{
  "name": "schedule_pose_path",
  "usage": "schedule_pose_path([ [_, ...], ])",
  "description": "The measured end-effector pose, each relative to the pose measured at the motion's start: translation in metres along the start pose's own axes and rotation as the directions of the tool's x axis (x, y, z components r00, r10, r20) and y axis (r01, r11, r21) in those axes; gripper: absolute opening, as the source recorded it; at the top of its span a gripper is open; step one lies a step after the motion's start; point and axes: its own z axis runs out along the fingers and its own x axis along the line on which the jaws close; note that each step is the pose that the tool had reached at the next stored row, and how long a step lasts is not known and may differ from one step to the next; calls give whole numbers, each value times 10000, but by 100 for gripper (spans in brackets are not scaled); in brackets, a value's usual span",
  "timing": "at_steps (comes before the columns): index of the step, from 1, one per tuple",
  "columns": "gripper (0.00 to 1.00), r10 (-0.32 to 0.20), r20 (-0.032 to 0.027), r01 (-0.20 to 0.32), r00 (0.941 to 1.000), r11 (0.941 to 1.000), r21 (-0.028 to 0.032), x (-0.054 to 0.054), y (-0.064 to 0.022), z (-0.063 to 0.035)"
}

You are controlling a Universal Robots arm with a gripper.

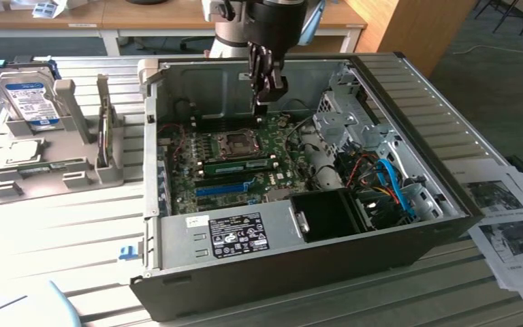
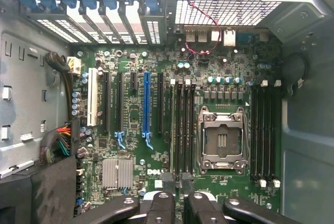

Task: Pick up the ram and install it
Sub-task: 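Press down the ram until it locks into place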

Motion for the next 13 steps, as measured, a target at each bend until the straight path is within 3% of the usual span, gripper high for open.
schedule_pose_path([
  [3,9,0,0,0,10000,10000,0,0,0,0],
  [9,9,-3,-1,3,10000,10000,0,0,-9,-1],
  [13,9,0,-1,0,10000,10000,-7,-1,-85,-3],
])
